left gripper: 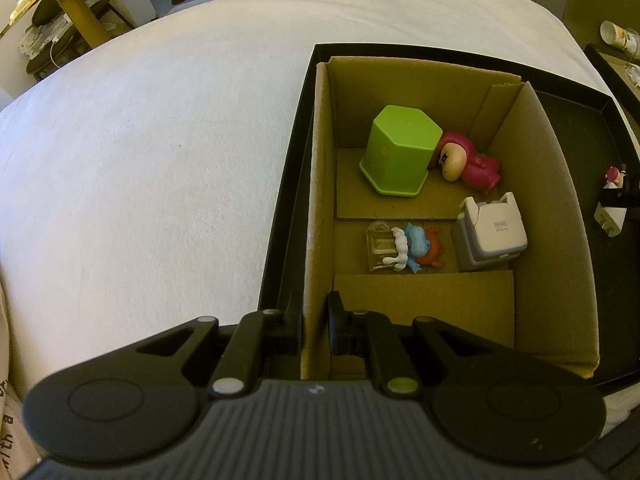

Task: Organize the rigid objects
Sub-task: 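Move the right gripper toward the flat white plug adapter, then close the right gripper on the flat white plug adapter and lift it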

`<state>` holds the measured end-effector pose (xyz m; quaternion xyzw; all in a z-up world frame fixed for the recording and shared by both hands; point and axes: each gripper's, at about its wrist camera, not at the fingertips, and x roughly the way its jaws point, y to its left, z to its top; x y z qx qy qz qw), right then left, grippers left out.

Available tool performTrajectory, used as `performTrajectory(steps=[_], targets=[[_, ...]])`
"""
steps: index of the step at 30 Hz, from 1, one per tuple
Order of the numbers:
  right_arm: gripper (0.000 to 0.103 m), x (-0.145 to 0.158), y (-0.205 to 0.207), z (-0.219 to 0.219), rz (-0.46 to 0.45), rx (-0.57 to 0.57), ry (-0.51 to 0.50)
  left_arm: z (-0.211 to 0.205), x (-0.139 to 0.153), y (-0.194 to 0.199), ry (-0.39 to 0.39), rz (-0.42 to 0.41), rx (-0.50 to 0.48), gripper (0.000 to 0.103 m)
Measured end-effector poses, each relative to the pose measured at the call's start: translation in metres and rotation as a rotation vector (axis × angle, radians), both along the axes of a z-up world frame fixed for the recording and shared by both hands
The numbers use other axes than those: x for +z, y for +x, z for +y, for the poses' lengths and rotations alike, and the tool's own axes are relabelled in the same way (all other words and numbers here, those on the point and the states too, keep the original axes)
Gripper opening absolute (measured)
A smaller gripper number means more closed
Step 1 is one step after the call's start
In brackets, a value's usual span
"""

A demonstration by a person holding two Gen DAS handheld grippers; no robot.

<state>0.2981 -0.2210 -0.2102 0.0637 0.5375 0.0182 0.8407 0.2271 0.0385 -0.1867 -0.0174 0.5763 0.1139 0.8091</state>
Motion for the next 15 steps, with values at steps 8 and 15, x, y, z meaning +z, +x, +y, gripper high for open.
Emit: performTrajectory(steps=[8,15], targets=[[0.049,0.003,-0.003,0.008,0.029,0.016,-0.048,0.002,0.000,0.000,-0.009,-0.003,0.003,0.010],[0.039,0.000,-0.015,0.011,0.062,0.042,-0.048,0.004,0.001,-0.001,-0.018,-0.006,0.006,0.010]])
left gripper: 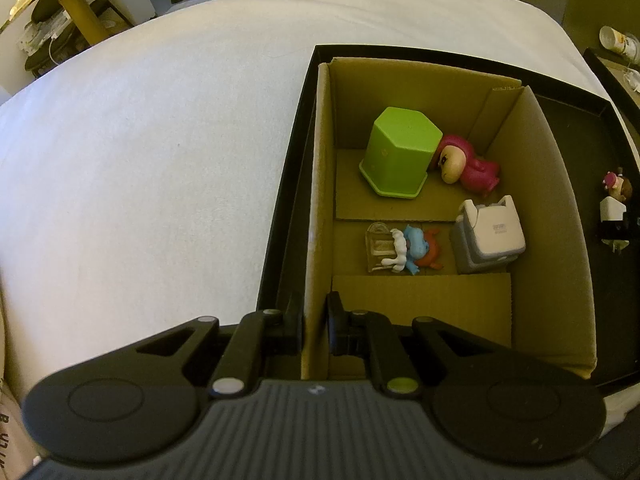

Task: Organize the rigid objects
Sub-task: 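Close the right gripper on the flat white plug adapter and lift it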

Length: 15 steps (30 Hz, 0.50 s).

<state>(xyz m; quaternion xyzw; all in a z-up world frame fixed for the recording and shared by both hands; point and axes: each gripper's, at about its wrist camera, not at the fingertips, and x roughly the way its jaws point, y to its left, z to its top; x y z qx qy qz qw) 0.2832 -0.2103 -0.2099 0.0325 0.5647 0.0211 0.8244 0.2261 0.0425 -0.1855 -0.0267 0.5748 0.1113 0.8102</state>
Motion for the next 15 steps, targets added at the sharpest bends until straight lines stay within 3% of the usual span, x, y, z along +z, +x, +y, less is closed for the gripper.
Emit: performTrajectory(steps=[15], targets=[[0.038,0.049,-0.020,0.011,-0.091,0.063,0.064,0.003,0.002,-0.001,-0.023,-0.010,-0.005,0.009]])
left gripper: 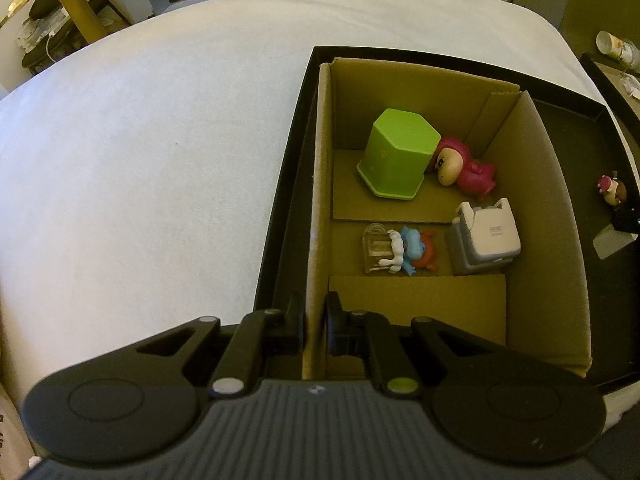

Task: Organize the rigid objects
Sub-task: 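Close the right gripper on the flat white plug adapter and lift it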

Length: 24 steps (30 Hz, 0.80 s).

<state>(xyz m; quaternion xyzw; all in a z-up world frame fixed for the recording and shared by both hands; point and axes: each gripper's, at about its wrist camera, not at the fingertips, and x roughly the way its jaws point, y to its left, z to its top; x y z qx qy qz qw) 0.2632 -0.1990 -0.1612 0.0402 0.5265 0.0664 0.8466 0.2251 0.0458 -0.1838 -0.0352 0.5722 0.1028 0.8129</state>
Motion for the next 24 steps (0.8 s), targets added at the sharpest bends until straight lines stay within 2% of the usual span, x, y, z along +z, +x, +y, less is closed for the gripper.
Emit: performTrajectory(steps=[17,24], targets=[[0.038,0.068,-0.015,0.046,-0.110,0.116,0.071,0.004,0.000,0.000,-0.019,-0.002,-0.014,0.008],[0.038,0.084,-0.017,0.064,-0.146,0.158,0.078,0.004,0.000,0.001,-0.019,-0.001,-0.014,0.008]])
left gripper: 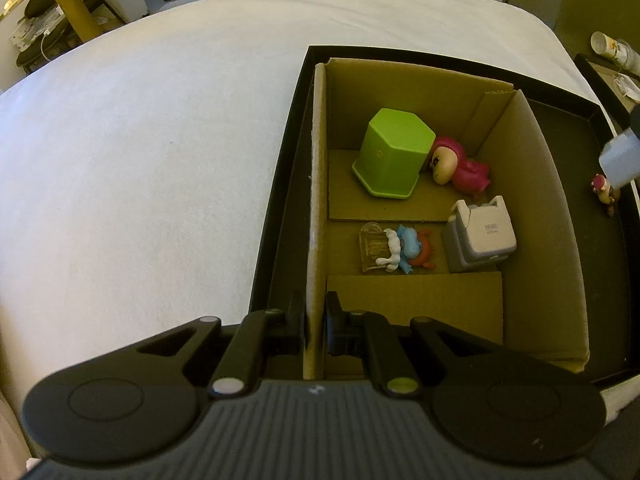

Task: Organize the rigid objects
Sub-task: 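Close the right gripper on the flat white plug adapter and lift it, then carry the plug adapter over the box and release it inside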

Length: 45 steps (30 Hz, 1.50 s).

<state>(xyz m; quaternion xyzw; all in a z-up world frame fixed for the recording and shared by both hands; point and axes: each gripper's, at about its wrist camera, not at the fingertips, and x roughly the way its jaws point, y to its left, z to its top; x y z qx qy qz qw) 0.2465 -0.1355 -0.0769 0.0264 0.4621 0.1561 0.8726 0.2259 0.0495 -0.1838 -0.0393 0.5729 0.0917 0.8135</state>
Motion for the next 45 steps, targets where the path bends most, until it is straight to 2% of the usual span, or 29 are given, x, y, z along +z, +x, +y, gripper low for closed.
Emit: performTrajectory(steps=[13,25,45], targets=[[0.038,0.004,-0.002,0.038,-0.007,0.074,-0.008,0.001,0.001,-0.003,-0.017,-0.011,0.003,0.008],[0.038,-0.014,-0.002,0.069,0.041,0.146,-0.024,0.004,0.000,-0.003,-0.035,-0.018,0.012,0.008],[0.038,-0.044,0.012,0.083,0.091,0.110,-0.031,0.011,0.001,-0.006,-0.062,-0.030,0.018,0.009]])
